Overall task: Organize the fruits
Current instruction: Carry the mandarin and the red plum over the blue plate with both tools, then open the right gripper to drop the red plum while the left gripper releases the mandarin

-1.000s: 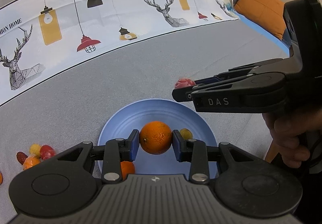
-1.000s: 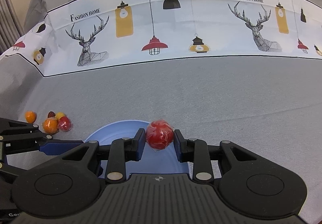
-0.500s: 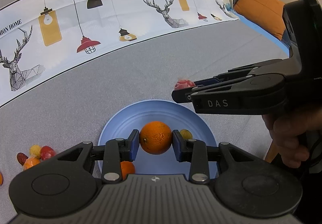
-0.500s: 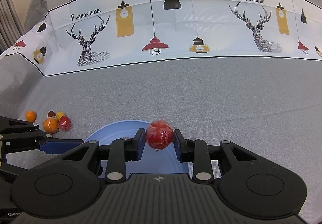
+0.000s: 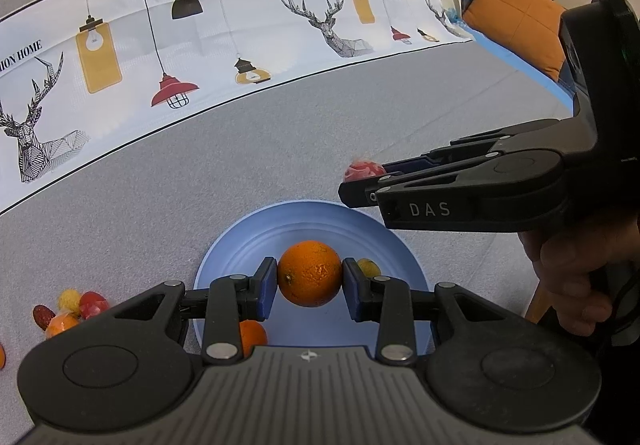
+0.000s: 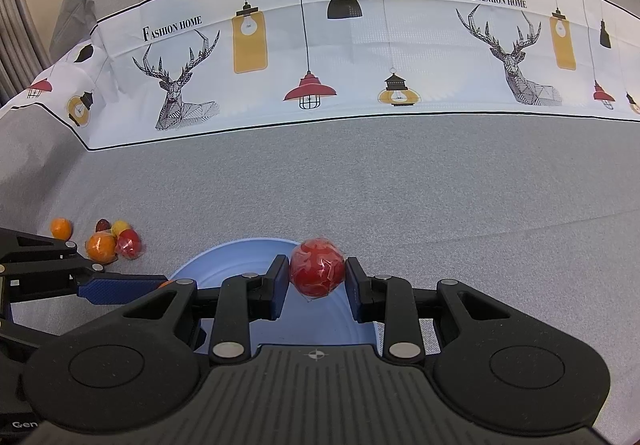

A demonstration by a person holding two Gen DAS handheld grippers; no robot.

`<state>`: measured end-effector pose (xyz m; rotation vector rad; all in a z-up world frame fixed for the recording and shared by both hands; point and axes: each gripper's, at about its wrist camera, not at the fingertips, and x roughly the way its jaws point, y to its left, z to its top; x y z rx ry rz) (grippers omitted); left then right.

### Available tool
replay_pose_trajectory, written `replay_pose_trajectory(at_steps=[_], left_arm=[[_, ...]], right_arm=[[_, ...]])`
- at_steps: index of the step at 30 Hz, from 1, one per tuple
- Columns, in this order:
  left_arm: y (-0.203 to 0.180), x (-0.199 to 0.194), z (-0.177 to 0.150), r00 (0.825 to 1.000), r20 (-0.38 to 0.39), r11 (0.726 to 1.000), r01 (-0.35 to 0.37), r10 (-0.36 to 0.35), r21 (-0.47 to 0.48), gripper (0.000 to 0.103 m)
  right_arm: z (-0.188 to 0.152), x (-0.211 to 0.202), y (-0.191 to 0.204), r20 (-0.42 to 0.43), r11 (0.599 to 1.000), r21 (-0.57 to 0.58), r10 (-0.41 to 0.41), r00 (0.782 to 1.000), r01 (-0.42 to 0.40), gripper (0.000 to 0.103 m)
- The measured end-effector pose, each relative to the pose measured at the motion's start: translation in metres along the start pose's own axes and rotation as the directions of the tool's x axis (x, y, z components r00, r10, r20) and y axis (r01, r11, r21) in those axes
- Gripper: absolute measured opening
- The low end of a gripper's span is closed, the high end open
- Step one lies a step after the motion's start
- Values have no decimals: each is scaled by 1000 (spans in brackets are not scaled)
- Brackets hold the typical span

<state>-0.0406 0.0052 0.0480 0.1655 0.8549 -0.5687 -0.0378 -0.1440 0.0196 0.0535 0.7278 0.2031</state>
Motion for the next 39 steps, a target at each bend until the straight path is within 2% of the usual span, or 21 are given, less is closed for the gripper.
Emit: replay_pose_trajectory(at_steps=[28,39], left_arm=[[-1,0,0,1000,-7,1000,11,-11,9,40],[0,0,1,1000,2,1000,7,-7,5,41]], right_arm=[[-1,1,0,4,1000,1,-3,1000,3,32],[0,1,0,8,1000,-5,-9,1000,9,38]])
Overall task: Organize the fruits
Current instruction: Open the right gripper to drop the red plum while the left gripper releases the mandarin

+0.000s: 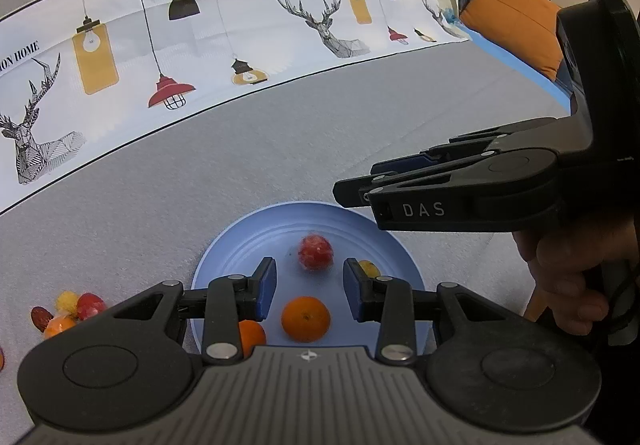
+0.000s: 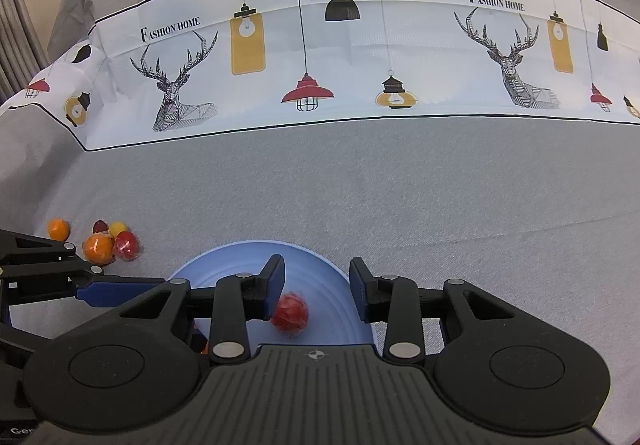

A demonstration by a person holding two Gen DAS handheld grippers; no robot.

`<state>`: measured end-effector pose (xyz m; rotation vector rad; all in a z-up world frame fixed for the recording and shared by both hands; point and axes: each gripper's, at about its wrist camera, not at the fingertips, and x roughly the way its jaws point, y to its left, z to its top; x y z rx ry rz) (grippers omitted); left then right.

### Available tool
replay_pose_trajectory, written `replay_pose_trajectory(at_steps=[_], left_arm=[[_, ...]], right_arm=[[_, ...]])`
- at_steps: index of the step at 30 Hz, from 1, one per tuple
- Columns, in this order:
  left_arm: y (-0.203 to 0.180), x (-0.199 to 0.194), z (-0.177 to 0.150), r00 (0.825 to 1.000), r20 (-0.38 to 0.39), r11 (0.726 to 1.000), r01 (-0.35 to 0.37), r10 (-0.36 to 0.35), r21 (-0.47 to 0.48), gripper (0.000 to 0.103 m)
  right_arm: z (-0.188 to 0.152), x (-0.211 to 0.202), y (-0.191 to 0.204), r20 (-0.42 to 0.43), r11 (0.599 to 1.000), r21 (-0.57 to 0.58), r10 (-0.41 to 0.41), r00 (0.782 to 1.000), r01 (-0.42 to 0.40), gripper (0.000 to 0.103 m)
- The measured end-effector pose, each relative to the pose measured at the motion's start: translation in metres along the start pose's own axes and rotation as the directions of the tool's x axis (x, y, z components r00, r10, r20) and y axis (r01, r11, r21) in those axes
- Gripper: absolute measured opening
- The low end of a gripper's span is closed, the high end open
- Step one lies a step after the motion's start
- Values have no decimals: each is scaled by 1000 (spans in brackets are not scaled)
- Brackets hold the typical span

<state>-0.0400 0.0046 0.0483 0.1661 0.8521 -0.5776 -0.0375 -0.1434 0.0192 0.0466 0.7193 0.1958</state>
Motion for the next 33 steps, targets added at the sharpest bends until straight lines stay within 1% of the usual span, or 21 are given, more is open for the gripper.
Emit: replay_pose_trajectory(at_steps=[14,21,25,29,33], left_arm=[[4,-5,-1,1000,13,1000,-15,15,-25,38],[22,-4,2,998,3,993,-62,62,-97,38],[40,-6,2,994,-10,980,-109,109,-165,38],[62,-8,1,987,-28,954,-158,156,-255,38],[74,-10,1,980,-43,934,-196,192,-297,38]], right_arm=[[0,0,4,4,1000,-3,-4,1000,4,38],[1,-1,4,14,1000,1,-10,1000,10,38],[1,-1,5,22,1000,5,-16,1000,16,38],[3,-1,8,33,1000,12,-18,999,18,38],[6,-1,15,39,1000,11,-14,999,14,38]])
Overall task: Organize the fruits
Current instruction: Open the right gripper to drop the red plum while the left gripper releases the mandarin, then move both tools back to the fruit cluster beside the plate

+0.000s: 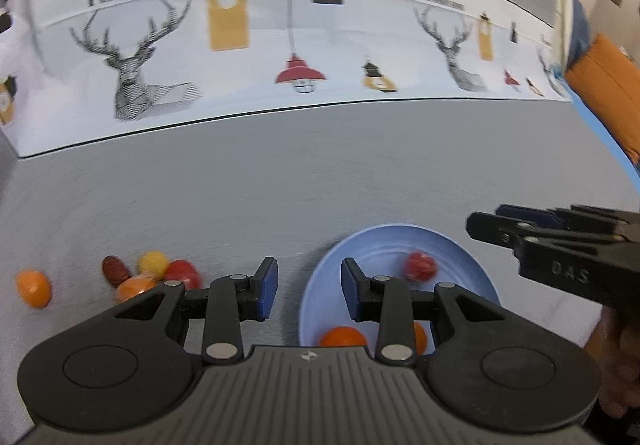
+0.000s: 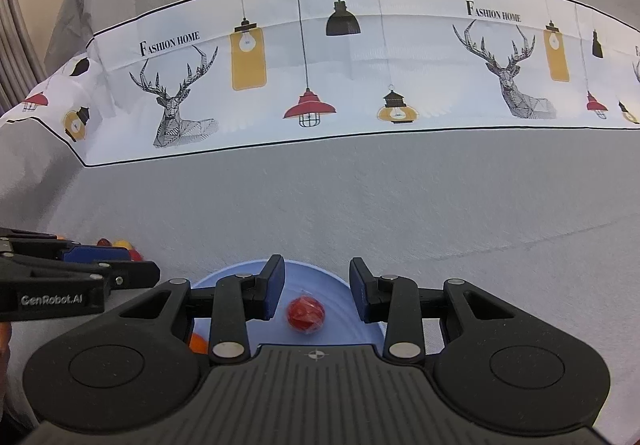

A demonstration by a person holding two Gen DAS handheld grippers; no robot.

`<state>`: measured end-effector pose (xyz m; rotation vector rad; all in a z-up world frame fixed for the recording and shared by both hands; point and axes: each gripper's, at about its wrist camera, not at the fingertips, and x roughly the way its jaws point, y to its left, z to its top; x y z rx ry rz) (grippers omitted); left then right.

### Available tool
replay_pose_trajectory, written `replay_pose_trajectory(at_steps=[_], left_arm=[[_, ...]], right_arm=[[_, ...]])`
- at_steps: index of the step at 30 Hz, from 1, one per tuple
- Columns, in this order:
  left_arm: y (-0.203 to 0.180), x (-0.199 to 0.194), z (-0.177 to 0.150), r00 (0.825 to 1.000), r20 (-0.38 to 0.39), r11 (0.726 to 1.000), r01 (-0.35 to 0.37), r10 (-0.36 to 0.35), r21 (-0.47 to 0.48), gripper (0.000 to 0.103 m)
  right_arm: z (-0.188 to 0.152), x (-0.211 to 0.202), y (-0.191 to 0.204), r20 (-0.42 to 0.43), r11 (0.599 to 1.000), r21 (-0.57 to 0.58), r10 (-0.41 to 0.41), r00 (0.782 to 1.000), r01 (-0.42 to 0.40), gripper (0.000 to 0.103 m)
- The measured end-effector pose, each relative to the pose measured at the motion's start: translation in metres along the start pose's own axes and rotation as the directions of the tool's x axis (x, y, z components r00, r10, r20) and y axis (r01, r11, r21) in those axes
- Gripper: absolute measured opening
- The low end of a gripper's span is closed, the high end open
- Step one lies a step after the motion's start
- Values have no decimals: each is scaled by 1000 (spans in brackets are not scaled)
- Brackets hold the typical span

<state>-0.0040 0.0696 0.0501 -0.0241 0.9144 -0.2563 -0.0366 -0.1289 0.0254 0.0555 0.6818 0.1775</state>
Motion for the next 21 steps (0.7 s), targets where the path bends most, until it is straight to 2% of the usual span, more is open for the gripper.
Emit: replay_pose_trajectory(at_steps=[9,12,13,14,15,16,17,18,21], left_arm=[[8,1,-2,998,31,998,-61,61,-1,39],[20,7,-4,992,44,993,-117,118,-30,40],[26,8,-3,987,45,987,-155,157,-45,44],[30,7,-1,977,56,978,-200,204,-58,57],[34,6,1,969,67,969,-234,239,-73,65],[39,5,2,960,74,960,-265,271,-91,80],[43,6,2,950,69,949,-295,303,-110,84],[48,8,3,946,54,942,-312,320,-126,84],[66,20,0,944,-38,925,-328,327,-192,84]], right_arm=[[3,4,16,2,1000,-21,10,1000,-10,38],[2,3,19,4,1000,-21,10,1000,-10,38],[2,4,19,3,1000,-21,10,1000,-10,38],[3,4,20,2,1000,-21,12,1000,-12,38],[3,5,20,0,1000,-22,14,1000,-14,38],[3,6,21,-1,1000,-24,16,1000,-16,38],[4,6,22,-1,1000,-23,17,1000,-17,38],[4,7,23,-2,1000,-21,18,1000,-18,38],[5,10,25,-9,999,-10,30,1000,-30,38]])
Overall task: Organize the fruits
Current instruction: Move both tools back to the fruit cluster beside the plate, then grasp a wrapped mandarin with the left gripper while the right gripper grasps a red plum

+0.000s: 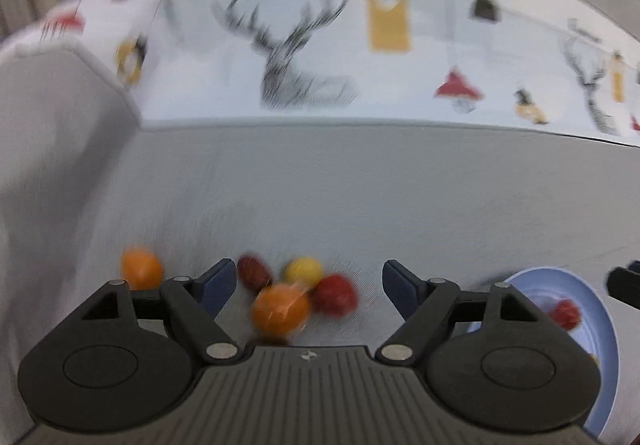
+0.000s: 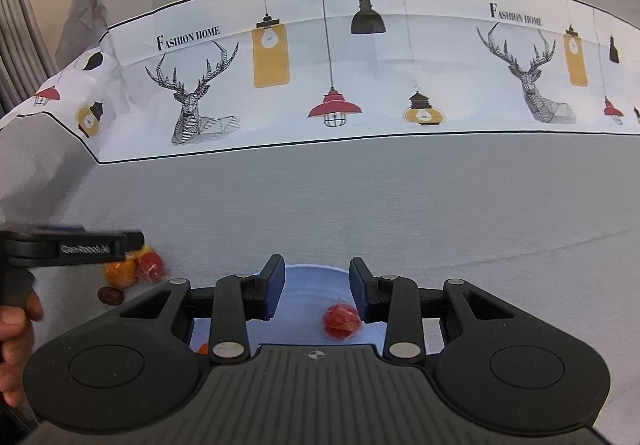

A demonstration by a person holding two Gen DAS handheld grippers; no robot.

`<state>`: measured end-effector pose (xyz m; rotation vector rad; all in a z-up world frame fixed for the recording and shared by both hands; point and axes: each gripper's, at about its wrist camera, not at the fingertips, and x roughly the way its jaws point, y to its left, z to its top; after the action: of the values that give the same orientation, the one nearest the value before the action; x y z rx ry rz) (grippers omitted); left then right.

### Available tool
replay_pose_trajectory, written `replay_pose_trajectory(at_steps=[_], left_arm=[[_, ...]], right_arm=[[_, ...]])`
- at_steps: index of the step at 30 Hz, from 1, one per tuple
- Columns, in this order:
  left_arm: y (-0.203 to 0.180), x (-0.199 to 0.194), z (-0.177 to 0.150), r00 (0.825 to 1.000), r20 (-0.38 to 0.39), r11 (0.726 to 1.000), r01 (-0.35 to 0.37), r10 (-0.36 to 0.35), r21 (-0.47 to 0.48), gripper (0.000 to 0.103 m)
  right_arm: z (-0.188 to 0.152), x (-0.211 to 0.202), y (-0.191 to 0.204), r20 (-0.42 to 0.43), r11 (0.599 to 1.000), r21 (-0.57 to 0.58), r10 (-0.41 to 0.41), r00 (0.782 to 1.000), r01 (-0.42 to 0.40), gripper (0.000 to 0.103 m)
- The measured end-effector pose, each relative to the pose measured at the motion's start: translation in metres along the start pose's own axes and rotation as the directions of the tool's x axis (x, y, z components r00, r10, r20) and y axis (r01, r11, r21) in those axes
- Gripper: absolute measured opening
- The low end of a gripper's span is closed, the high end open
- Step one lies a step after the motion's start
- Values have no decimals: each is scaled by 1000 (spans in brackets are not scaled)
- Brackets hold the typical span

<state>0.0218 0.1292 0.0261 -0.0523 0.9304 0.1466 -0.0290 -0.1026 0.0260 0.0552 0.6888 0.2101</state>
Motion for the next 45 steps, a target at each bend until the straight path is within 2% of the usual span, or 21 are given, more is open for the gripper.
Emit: replay_pose_trajectory(at_steps=[2,7,11,13,15,16,17,18,21,24,27,31,33,36,39,45], left_arm=[[10,8,0,999,-35,999,1,-2,-46,84],[22,20,-2,998,-67,996,0,-5,-84,81],[27,28,-4,994,-104,993,13,-25,-121,66],[30,30,-5,993,-111,991,15,-30,-132,65],[30,28,-6,994,-106,992,22,-36,-127,59],[30,28,-6,994,-105,992,24,-38,-125,54],[32,27,-7,993,-104,991,33,-47,-133,43],[35,27,-6,993,-106,989,37,-53,-146,40],[53,26,-5,992,-101,967,45,-72,-252,40],[77,27,-7,992,-98,927,36,-78,-372,40],[91,28,-10,990,-107,892,38,-96,-450,40],[90,27,-8,990,-104,895,36,-92,-445,40],[92,27,-7,991,-103,892,34,-90,-451,40],[93,27,-7,991,-100,894,30,-84,-448,41],[94,27,-8,992,-102,896,21,-74,-443,46],[94,30,-8,990,-116,902,26,-84,-431,49]], right_arm=[[1,2,5,-3,1000,-2,11,1000,-11,38],[3,7,21,-8,999,-11,41,999,-41,38],[4,11,34,-15,998,-8,69,998,-69,38],[4,14,41,-18,997,-6,81,997,-81,38],[3,18,48,-24,996,-5,91,996,-91,38],[3,20,51,-29,995,-4,96,995,-96,38],[2,23,53,-35,995,-2,100,994,-100,38],[2,25,56,-40,994,1,105,994,-105,38],[1,31,62,-44,992,9,123,991,-123,38],[2,40,68,-46,989,20,146,988,-145,38],[2,55,78,-76,983,24,181,980,-180,38],[4,74,102,-111,976,-17,216,970,-219,38],[5,85,114,-130,972,-49,222,966,-230,45],[3,97,130,-147,969,-85,217,965,-231,49],[2,108,140,-160,966,-113,212,964,-232,52],[1,124,146,-176,968,-126,195,965,-218,53]])
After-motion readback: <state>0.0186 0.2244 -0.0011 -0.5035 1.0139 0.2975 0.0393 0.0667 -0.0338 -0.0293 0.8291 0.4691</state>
